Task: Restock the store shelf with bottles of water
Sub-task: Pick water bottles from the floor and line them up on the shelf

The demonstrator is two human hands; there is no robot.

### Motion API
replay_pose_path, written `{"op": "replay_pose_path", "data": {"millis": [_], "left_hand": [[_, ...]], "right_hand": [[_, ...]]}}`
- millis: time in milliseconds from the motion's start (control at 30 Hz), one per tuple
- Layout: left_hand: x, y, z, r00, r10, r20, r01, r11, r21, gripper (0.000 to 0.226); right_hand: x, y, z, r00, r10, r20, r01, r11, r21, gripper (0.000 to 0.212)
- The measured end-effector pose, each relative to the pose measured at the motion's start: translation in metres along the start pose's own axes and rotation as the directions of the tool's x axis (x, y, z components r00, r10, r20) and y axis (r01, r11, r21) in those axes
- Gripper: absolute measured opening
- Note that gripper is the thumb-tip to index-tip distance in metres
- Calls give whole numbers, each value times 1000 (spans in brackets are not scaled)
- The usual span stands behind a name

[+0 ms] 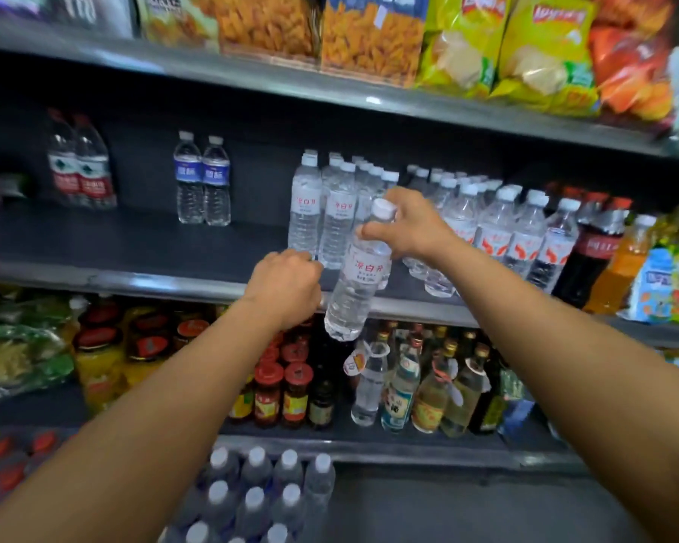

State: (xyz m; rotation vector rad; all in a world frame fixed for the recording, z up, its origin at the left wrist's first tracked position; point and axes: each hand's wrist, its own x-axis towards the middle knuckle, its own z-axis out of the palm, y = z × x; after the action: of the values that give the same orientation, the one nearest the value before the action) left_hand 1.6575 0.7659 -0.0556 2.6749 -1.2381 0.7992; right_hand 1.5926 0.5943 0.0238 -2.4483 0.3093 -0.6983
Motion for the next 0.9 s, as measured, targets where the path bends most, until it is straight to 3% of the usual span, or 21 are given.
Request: {"op": "replay_pose_path", "data": {"millis": [133,333,600,767,900], "left_hand": [[42,-18,6,1000,-2,-18,1,1000,-10,24],[74,-34,33,1000,7,-20,-7,1000,-19,22],[90,-49,62,1000,28,2,-28,998,-54,23],[96,-52,66,999,33,13,-32,997,-66,23],[98,-52,66,999,33,26,-30,996,-82,25]], "right_hand": [[57,-17,-6,998,-11,-54,11,1000,13,35],[114,-16,13,1000,10,4,-9,993,-115,44],[145,-7,28,984,147,98,-131,980,-152,68],[154,-12,19,951,263,161,-237,957,-166,70],[156,-12,18,955,269,126,-239,947,-213,70]]}}
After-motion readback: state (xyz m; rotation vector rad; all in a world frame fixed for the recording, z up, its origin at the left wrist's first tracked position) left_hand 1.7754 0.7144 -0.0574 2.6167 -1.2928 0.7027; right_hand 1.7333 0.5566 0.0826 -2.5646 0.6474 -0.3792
